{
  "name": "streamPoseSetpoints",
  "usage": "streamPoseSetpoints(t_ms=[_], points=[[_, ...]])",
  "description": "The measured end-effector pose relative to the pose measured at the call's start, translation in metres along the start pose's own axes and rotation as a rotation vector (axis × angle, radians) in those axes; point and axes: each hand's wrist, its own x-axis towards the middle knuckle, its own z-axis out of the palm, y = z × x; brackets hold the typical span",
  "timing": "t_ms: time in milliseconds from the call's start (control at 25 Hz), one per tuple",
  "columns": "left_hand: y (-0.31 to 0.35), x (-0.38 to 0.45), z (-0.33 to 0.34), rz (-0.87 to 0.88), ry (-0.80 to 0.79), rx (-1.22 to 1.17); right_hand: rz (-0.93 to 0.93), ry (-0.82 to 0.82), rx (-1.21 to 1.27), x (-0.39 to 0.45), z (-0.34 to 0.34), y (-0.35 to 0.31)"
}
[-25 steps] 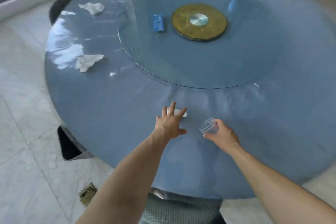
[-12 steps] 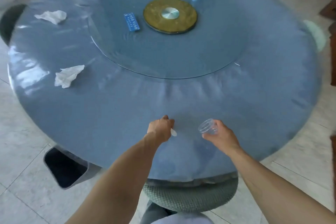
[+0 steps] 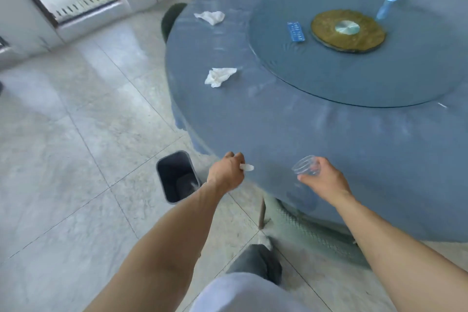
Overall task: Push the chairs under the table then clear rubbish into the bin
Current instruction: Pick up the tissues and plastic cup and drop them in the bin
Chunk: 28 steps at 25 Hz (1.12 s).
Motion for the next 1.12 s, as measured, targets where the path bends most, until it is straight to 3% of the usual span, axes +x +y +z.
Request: streamPoseSetpoints(t_ms=[200,400,680,880,1120], points=[[-0.101,-0.056,-0.047,-0.169,0.126,-0.049,-0.136,-0.082,-0.052,-0.031,0.058,-0.077],[-0.194,-0.060,-0.087,-0.284,0.209,-0.146,-0.181,-0.087,-0.096,-0.034,0.114,-0.153],[-0.305,-0.015,-0.138,-0.188,0.094,-0.104,-0.077,-0.052,-0.032,-0.034,0.202,-0.238],[-0.310,0.068,-0.181,0.019,0.068,-0.099,-0.002,0.019,-0.032,-0.007,0.213,-0.263],[-0.246,0.184,-0.193,0.162,-0.055,-0.172,0.077,0.102,0.031,0.078,0.185,-0.267]])
